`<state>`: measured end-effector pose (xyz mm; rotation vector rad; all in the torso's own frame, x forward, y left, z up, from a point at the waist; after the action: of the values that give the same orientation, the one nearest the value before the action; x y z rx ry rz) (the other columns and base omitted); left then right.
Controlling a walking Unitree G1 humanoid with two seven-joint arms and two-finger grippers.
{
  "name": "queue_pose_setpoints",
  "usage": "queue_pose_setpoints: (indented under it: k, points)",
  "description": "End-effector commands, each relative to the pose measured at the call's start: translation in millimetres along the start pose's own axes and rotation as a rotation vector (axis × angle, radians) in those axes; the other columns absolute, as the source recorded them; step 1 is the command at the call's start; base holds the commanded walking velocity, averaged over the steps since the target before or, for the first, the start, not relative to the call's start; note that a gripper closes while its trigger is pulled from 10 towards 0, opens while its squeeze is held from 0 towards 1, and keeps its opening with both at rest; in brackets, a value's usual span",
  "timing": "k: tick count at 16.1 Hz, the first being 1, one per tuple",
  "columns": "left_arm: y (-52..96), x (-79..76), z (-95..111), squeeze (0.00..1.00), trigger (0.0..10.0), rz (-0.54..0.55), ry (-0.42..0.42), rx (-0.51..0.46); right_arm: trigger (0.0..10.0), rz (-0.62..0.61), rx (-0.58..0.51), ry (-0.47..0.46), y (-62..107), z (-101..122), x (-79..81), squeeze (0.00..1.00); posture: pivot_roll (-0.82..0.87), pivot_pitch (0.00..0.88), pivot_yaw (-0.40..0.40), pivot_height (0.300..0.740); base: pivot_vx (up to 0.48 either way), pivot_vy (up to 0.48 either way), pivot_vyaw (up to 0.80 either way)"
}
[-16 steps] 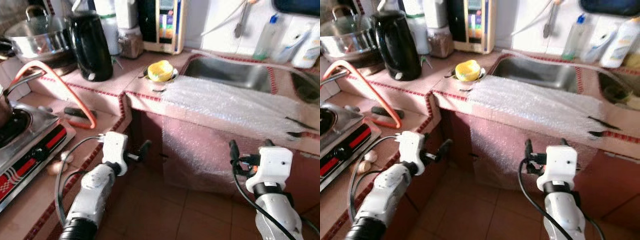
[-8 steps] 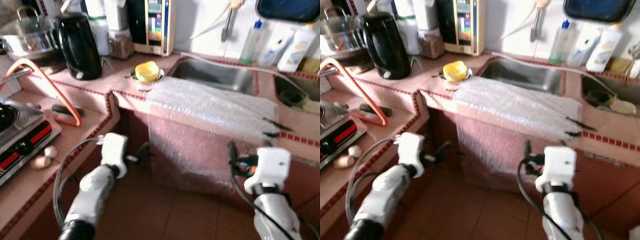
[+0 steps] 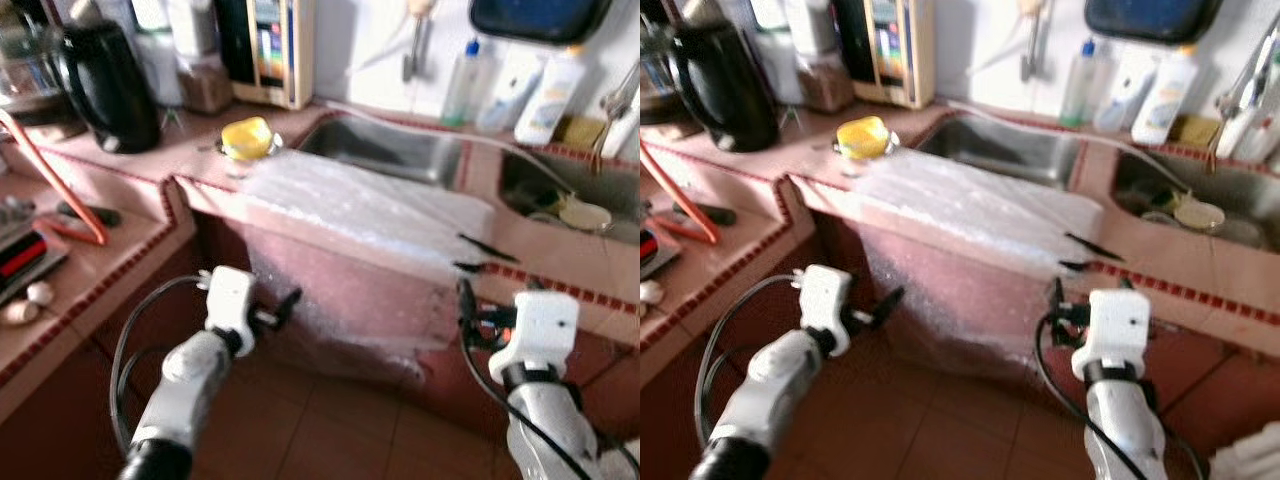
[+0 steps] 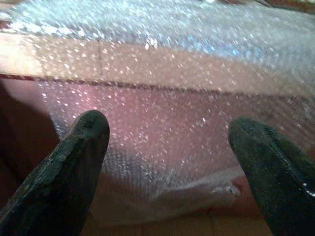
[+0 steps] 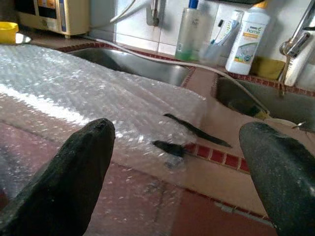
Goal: Kitchen organization
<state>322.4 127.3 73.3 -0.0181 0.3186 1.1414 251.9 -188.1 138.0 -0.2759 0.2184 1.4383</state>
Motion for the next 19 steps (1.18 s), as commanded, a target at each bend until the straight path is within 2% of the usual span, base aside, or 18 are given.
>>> queue_pose_setpoints:
  k: [1,15,19]
  points:
    - [-5.5,-7.8,2,0.0,10.0,-0.026,0.001,0.002,10.0,-0.016,0.004,0.003,-0.2,-1,-4.9,0.0,-0.08,0.011,0.036,0.74,0.0,0.0,0.0]
    - [-20.2,-12.0,10,0.0,10.0,-0.03,0.009,-0.023,10.0,-0.012,-0.04,-0.008,-14.8,6,1.4,0.0,-0.08,0.0,0.065,0.74,0.0,0.0,-0.77]
    - [-20.5,-12.3,9,0.0,10.0,-0.031,0.017,-0.018,10.0,-0.017,-0.036,-0.01,-12.9,5,1.4,0.0,-0.08,0.0,0.065,0.74,0.0,0.0,-0.1]
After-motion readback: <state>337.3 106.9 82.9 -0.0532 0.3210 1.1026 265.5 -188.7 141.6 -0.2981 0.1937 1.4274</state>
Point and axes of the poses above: a point about 5 cm out from each wrist's last joint towards the gripper, its own y axis pointing back from the gripper into the wrist, its own z axis along the axis of the wrist's last joint, x = y × z, the point moved 2 cm from there along -y, pointing out of the wrist towards the gripper, and after that the axes turned 11 degrees about y, right-handed, at the moved point
